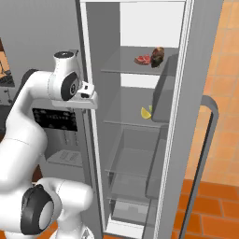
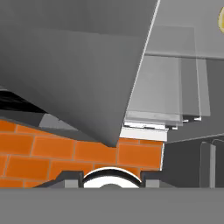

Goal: Place one lemon wedge and one steak in each tupperware on the nearby counter, to pack two identical lunches.

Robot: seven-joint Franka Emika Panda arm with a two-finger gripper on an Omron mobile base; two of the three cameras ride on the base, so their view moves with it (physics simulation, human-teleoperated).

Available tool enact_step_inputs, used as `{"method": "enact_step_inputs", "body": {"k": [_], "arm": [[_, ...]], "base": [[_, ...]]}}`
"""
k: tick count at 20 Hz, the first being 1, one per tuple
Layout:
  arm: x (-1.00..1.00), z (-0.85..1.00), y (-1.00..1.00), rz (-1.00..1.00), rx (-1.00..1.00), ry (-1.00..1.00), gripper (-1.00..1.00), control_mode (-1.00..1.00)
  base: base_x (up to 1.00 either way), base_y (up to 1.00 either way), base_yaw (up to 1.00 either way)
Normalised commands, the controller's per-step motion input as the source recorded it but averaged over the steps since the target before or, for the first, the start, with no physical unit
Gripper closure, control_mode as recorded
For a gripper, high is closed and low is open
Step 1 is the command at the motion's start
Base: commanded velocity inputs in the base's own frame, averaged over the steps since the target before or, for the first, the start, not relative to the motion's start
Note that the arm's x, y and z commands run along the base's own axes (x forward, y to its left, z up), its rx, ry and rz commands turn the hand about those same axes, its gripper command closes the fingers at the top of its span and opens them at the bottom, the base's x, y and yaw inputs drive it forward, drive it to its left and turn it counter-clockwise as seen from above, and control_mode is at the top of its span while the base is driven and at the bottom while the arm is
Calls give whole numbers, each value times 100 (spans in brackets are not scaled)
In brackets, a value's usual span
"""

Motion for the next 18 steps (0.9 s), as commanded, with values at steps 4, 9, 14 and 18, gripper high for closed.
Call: {"method": "enact_step_inputs", "body": {"k": [4, 9, 14, 18], "arm": [[4, -6, 0, 0, 0, 1, -100, -100], [3, -41, -80, 0, 0, 9, -100, -100], [4, -7, -53, 2, 0, 3, -100, -100], [0, -3, -24, 9, -2, 2, -100, -100]], "base": [[0, 0, 0], [0, 0, 0], [0, 0, 0], [0, 0, 0]]}}
